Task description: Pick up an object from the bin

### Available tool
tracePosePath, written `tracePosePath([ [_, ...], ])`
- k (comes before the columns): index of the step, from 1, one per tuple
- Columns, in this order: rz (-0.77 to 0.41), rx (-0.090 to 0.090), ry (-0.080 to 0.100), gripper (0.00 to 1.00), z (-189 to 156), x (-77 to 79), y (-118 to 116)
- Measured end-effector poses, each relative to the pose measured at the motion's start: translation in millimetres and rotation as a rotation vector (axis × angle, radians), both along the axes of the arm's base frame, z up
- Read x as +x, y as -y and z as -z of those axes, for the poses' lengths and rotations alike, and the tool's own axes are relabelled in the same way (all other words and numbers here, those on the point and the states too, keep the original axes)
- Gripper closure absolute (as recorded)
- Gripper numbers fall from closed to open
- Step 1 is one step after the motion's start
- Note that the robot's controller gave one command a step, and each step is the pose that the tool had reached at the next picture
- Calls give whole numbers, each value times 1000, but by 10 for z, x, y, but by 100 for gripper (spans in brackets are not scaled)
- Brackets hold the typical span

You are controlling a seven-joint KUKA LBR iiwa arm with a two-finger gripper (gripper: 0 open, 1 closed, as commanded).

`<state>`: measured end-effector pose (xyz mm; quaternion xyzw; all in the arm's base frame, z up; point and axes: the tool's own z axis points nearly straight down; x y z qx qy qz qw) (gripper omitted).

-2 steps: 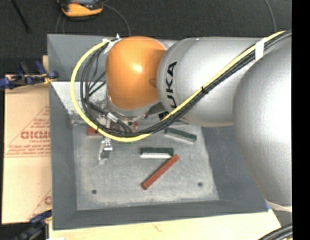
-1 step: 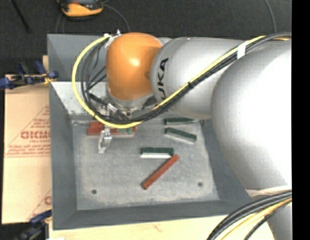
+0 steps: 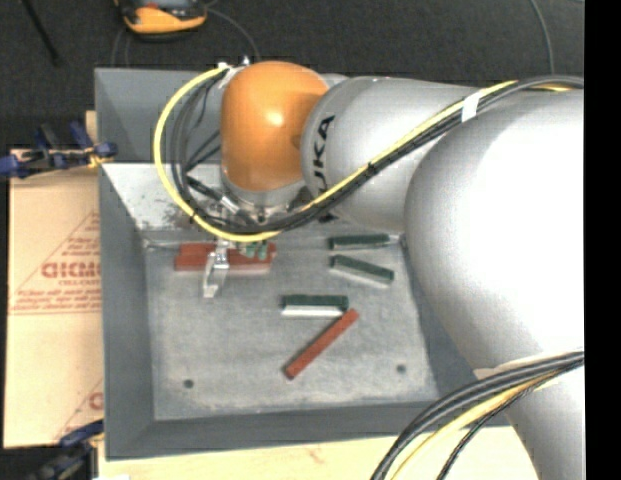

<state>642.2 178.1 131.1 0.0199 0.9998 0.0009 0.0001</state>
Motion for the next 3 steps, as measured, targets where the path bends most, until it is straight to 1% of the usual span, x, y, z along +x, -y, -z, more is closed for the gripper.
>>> tracePosePath([
  [1,181,1,4,0,231,53,157],
  [2,110,2,2,100,515,31,130],
  [3,111,2,3,100,515,32,130],
])
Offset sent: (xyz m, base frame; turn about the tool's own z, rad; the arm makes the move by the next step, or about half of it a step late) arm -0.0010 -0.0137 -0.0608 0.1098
